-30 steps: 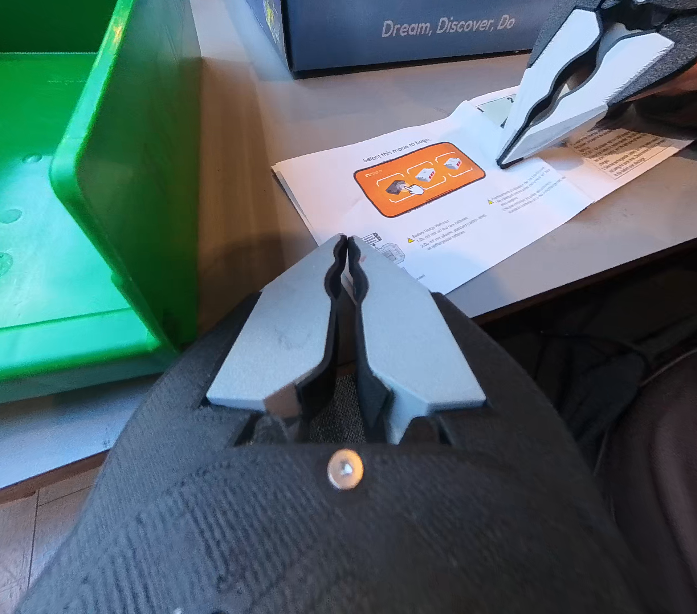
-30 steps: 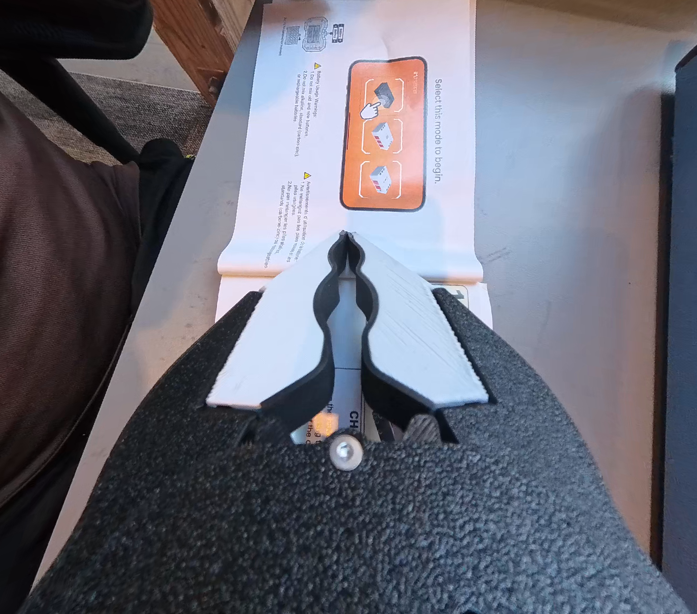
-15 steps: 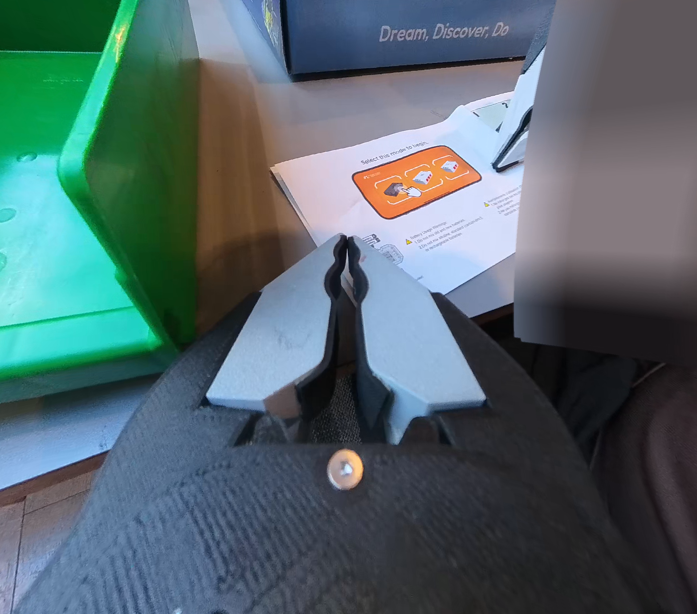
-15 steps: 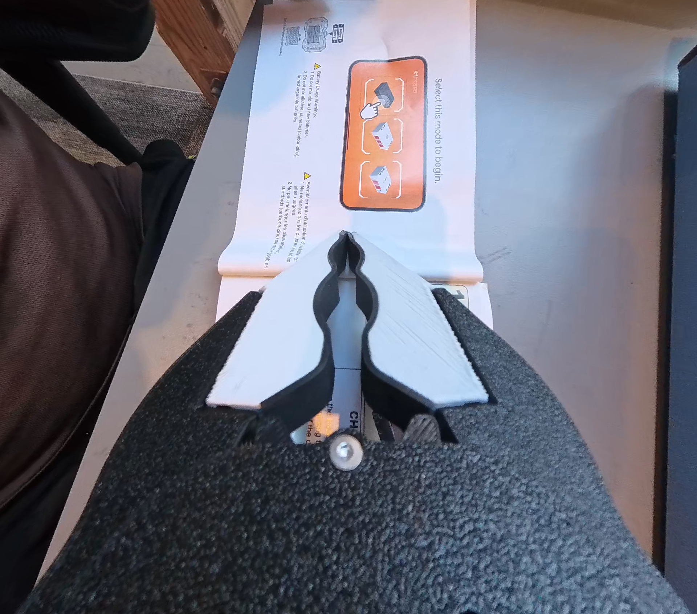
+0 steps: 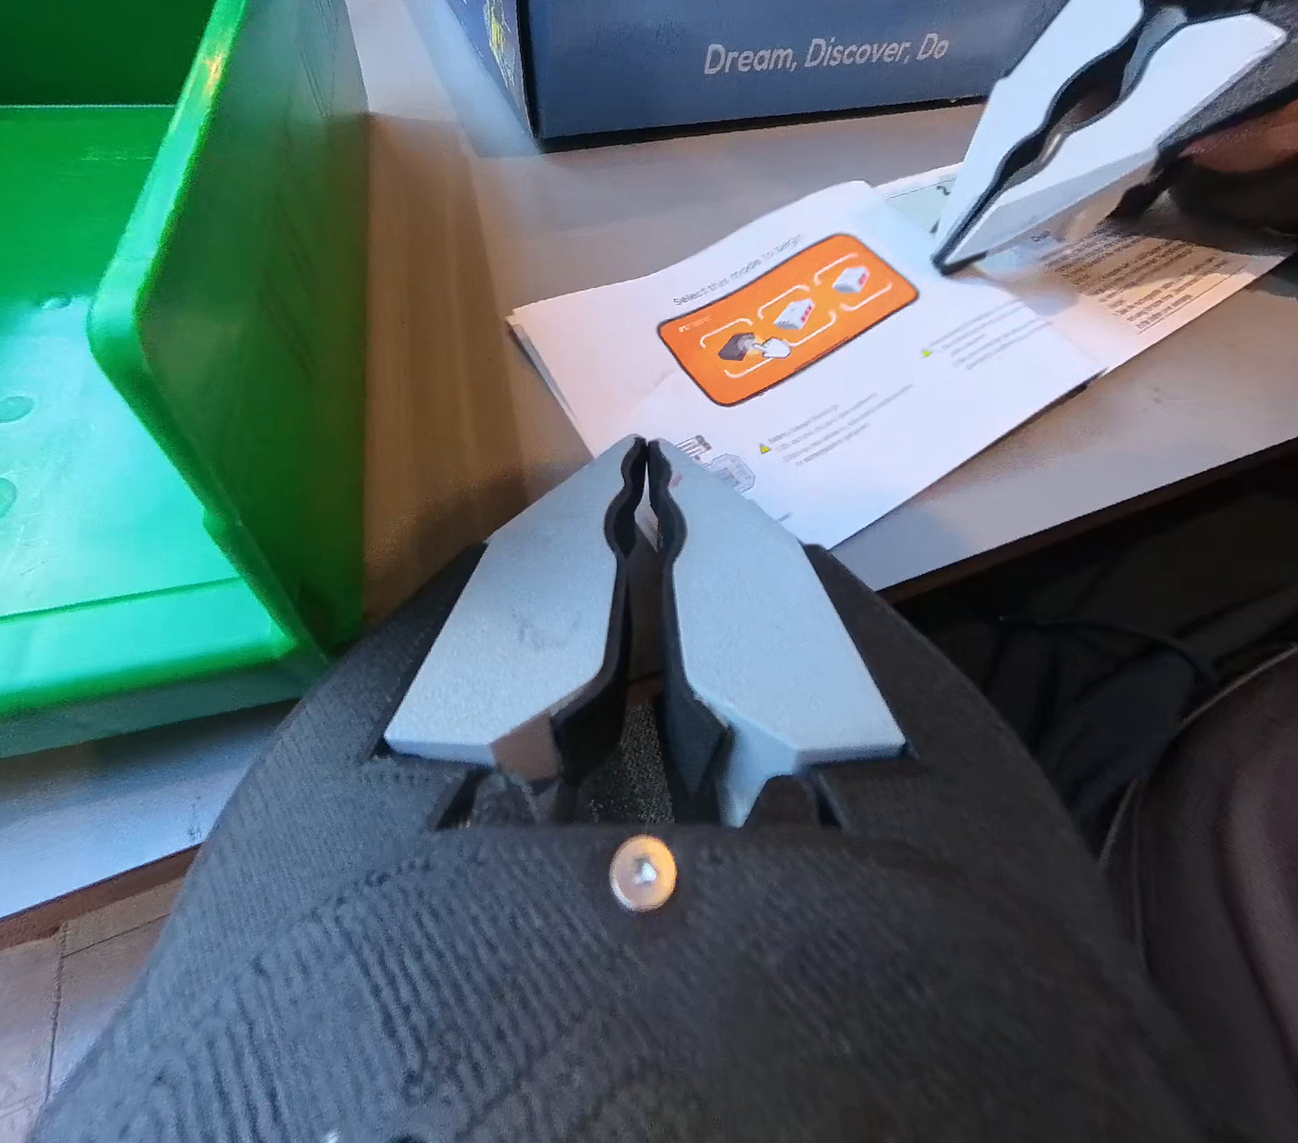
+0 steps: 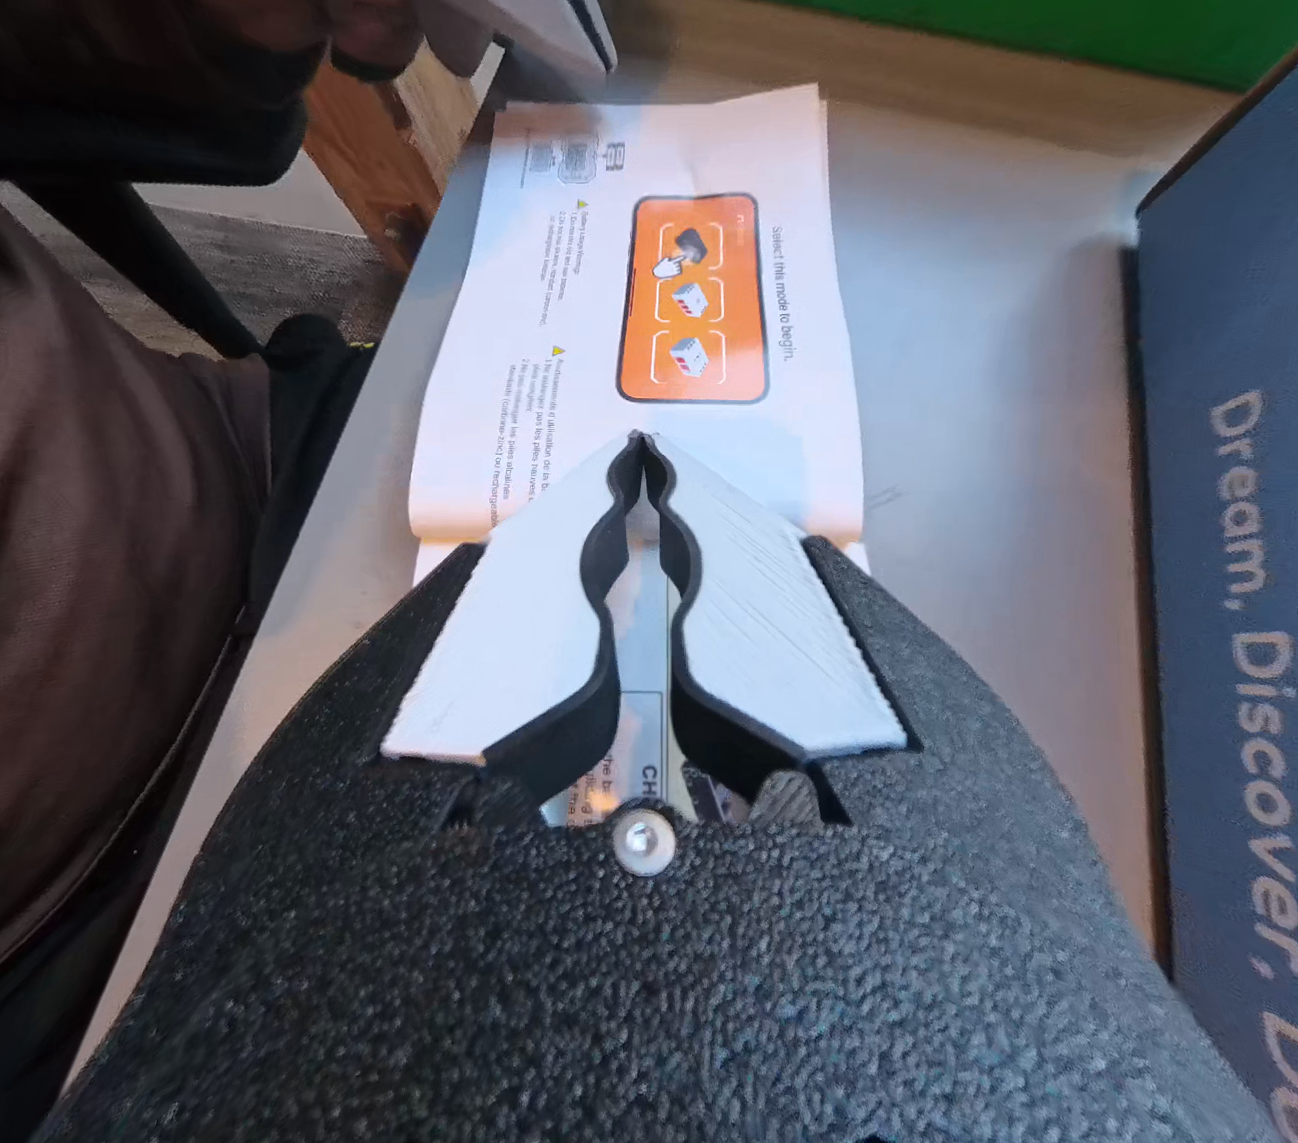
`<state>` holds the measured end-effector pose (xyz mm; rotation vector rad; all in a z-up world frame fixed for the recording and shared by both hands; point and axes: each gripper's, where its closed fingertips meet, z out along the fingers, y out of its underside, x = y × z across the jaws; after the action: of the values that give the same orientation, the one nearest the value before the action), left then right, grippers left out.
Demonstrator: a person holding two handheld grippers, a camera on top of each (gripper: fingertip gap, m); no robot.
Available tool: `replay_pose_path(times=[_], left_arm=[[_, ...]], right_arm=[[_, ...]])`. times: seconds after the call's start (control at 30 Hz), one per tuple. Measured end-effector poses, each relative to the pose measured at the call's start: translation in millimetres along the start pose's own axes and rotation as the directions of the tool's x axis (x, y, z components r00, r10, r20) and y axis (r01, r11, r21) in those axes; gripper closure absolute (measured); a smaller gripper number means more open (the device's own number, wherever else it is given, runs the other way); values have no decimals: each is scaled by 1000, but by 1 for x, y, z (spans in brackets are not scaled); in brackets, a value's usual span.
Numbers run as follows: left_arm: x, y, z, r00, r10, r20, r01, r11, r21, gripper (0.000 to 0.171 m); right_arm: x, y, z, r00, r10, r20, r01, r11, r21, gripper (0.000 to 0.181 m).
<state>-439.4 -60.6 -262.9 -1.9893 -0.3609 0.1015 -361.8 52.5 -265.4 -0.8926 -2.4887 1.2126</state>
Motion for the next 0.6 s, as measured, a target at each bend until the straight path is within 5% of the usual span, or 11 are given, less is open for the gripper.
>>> replay_pose_path(times=[0.33,0.5,0.6], left_arm=[[-5,3,0,996,46,74,-44,999,-26,171],[-7,-3,-5,992,42,117,-41,999,-7,165],[-3,-7,-10,989,58,137,-60,998,11,160]], right_arm=[[0,-38,-67,991,-10,-130,26,992,122,177],[14,-14,-129,935,31,-353,0,996,88,167],[26,21,-189,835,114,-538,-77,993,91,164]])
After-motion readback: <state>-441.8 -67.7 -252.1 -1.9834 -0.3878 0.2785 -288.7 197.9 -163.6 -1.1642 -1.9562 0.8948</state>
